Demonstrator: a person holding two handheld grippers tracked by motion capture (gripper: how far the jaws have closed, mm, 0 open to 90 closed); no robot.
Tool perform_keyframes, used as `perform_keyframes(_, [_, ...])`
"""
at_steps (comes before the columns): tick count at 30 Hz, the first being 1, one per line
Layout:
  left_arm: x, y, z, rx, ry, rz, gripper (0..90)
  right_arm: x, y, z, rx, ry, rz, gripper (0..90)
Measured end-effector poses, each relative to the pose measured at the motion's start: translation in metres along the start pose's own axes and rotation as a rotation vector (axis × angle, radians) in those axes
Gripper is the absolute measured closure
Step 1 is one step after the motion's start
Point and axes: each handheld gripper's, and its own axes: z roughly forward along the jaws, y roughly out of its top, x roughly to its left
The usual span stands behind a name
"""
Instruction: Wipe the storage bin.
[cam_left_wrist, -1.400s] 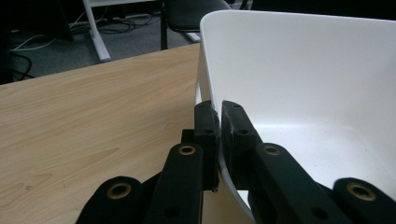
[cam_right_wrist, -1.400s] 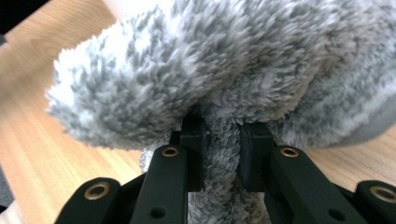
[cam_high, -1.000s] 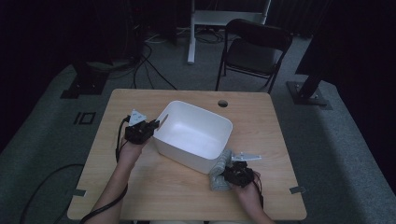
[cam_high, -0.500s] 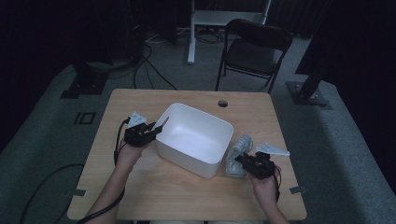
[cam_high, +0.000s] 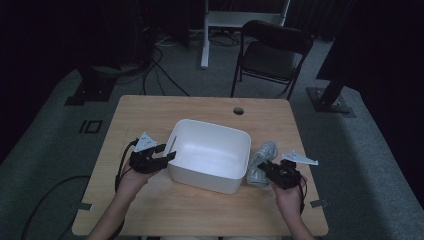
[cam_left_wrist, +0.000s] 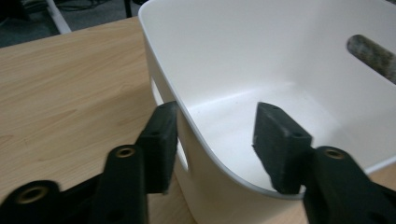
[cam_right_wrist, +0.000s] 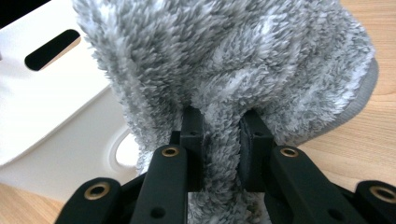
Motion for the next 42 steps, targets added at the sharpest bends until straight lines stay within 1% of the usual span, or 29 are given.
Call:
perform_keyframes(1, [0.0,0.002,-0.003,-0.011,-0.003,-0.002,47.8,-0.001,0.0,0.0,-0.001,-0.001,-0.001,75.2])
perform_keyframes(2, [0.001,0.004,-0.005,-0.025,-0.007,0.003,45.5,-0.001,0.0,-0.001,-0.001,-0.004,-0.001,75.2])
perform_keyframes(4, [0.004,0.009,-0.008,-0.045,-0.008,0.02,45.1,-0.002,0.0,-0.001,-0.003,-0.005,-0.001,75.2])
perform_keyframes(7, [0.012,0.017,-0.007,-0.073,-0.017,0.043,45.1,-0.003,0.0,-0.002,-0.007,-0.004,0.002,75.2])
perform_keyframes(9, [0.02,0.023,-0.002,-0.081,-0.017,0.042,45.1,-0.002,0.001,-0.003,-0.008,-0.004,-0.003,75.2])
perform_keyframes(10, [0.024,0.025,0.001,-0.093,-0.029,0.039,45.0,-0.002,0.001,-0.003,-0.01,-0.005,-0.003,75.2])
perform_keyframes(11, [0.029,0.028,0.004,-0.098,-0.029,0.03,45.1,-0.003,0.001,-0.004,-0.011,-0.003,-0.001,75.2])
perform_keyframes(13, [0.037,0.034,0.011,-0.123,-0.04,0.034,45.1,-0.003,0.0,-0.004,-0.011,-0.005,-0.003,75.2])
perform_keyframes(14, [0.041,0.037,0.015,-0.121,-0.037,0.032,45.1,-0.003,0.0,-0.005,-0.01,-0.005,-0.003,75.2])
perform_keyframes(15, [0.045,0.04,0.019,-0.131,-0.043,0.038,45.1,-0.004,0.0,-0.005,-0.01,-0.006,-0.004,75.2])
perform_keyframes(16, [0.049,0.042,0.023,-0.15,-0.065,0.044,45.4,-0.005,0.0,-0.005,-0.012,-0.008,0.001,75.2])
perform_keyframes(18, [0.056,0.048,0.032,-0.138,-0.069,0.047,45.9,-0.006,0.0,-0.006,-0.014,-0.007,0.002,75.2])
perform_keyframes(19, [0.056,0.048,0.032,-0.138,-0.069,0.047,45.9,-0.006,0.0,-0.006,-0.014,-0.007,0.002,75.2])
perform_keyframes(21, [0.064,0.055,0.047,-0.117,-0.072,0.074,45.8,-0.006,0.0,-0.006,-0.011,-0.011,-0.001,75.2])
perform_keyframes(22, [0.066,0.057,0.051,-0.114,-0.075,0.094,45.9,-0.006,-0.001,-0.005,-0.013,-0.012,-0.001,75.2])
perform_keyframes(23, [0.067,0.059,0.057,-0.1,-0.089,0.11,45.9,-0.006,-0.001,-0.005,-0.01,-0.011,-0.001,75.2])
perform_keyframes(25, [0.069,0.061,0.065,-0.086,-0.096,0.127,45.9,-0.006,-0.001,-0.004,-0.006,-0.01,-0.002,75.2])
perform_keyframes(27, [0.072,0.062,0.074,-0.072,-0.128,0.127,46.4,-0.007,-0.001,-0.003,-0.004,-0.011,0.0,75.2])
perform_keyframes(28, [0.072,0.063,0.078,-0.057,-0.127,0.134,48.2,-0.007,-0.002,-0.003,-0.004,-0.01,0.001,75.2])
perform_keyframes(29, [0.074,0.063,0.081,-0.049,-0.144,0.136,48.6,-0.008,-0.002,-0.003,-0.004,-0.009,0.0,75.2])
perform_keyframes(30, [0.075,0.064,0.084,-0.052,-0.168,0.129,49.7,-0.008,-0.002,-0.003,-0.004,-0.01,0.001,75.2])
perform_keyframes(32, [0.076,0.065,0.09,-0.051,-0.172,0.126,50.3,-0.008,-0.002,-0.004,-0.001,-0.01,0.003,75.2])
perform_keyframes(33, [0.077,0.065,0.092,-0.055,-0.187,0.123,50.8,-0.009,-0.002,-0.004,-0.004,-0.011,0.004,75.2])
perform_keyframes(36, [0.078,0.067,0.099,-0.05,-0.225,0.136,52.7,-0.01,-0.002,-0.004,-0.003,-0.012,0.005,75.2])
perform_keyframes(38, [0.078,0.067,0.102,-0.054,-0.231,0.143,54.2,-0.01,-0.002,-0.004,-0.003,-0.013,0.003,75.2])
perform_keyframes(39, [0.079,0.069,0.105,-0.055,-0.255,0.14,58.5,-0.01,-0.002,-0.004,-0.003,-0.013,0.005,75.2])
perform_keyframes(40, [0.08,0.069,0.106,-0.059,-0.246,0.136,59.1,-0.01,-0.002,-0.004,-0.003,-0.011,0.005,75.2])
perform_keyframes(41, [0.081,0.07,0.107,-0.047,-0.264,0.124,62.2,-0.01,-0.002,-0.004,-0.003,-0.013,0.005,75.2])
perform_keyframes(42, [0.081,0.07,0.108,-0.041,-0.273,0.129,69.4,-0.011,-0.002,-0.004,-0.002,-0.013,0.004,75.2])
